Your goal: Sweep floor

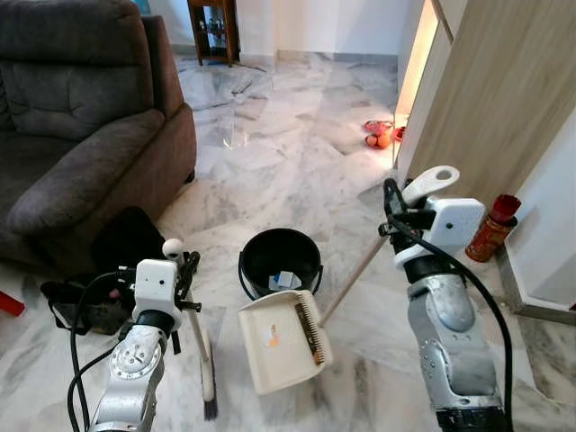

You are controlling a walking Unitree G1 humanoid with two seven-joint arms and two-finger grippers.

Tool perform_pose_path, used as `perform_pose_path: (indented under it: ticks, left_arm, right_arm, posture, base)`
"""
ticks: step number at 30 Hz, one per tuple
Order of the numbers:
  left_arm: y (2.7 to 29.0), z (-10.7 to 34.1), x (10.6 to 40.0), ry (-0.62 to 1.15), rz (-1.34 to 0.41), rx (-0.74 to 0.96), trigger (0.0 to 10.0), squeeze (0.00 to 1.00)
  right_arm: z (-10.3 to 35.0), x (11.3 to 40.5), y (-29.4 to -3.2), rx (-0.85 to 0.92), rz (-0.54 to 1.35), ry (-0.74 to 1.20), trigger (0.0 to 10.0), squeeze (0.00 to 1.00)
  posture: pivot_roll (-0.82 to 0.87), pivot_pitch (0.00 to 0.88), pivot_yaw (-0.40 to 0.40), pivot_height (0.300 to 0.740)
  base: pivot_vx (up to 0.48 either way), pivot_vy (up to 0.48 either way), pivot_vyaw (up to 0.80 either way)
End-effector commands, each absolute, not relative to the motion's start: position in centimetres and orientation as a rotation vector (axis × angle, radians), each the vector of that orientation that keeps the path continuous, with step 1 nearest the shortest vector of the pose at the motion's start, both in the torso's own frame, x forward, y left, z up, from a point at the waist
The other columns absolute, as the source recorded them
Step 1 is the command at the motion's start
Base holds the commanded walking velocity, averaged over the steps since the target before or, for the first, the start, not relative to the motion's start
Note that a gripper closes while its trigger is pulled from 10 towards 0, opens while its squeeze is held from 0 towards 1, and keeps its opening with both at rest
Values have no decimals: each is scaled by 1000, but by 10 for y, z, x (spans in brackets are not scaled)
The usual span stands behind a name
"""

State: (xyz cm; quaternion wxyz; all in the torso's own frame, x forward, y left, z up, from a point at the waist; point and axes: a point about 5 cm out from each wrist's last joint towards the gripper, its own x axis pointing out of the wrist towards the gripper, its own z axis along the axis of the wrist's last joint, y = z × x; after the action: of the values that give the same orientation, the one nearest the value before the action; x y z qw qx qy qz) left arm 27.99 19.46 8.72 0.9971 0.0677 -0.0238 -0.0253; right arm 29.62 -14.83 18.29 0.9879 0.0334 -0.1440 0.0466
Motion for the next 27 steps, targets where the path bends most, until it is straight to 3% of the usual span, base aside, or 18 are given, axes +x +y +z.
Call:
perform_pose_path:
  ticks: [1, 12, 20, 27]
  left_arm:
    - [196, 90, 280, -76, -50, 160, 10000, 0]
    - [197, 87, 278, -70, -45, 159, 10000, 0]
    - [196, 85, 277, -72, -48, 170, 10000, 0]
    - [197, 84, 275, -71, -41, 184, 10000, 0]
  right_arm:
    - [215, 293, -143, 98, 111, -412, 10000, 0]
    - [255, 295, -138, 152, 102, -519, 10000, 0]
    - [258, 301, -133, 177, 106, -522, 10000, 0]
    - [262, 303, -132, 190, 104, -529, 10000, 0]
  posture:
    - [69, 61, 49, 740]
    - [83, 44, 47, 740]
    - [91, 32, 45, 740]
    - [89, 21, 45, 740]
  base:
    - [0, 0, 0]
    - [0, 0, 0]
    - [0, 0, 0]
    - [241, 0, 0]
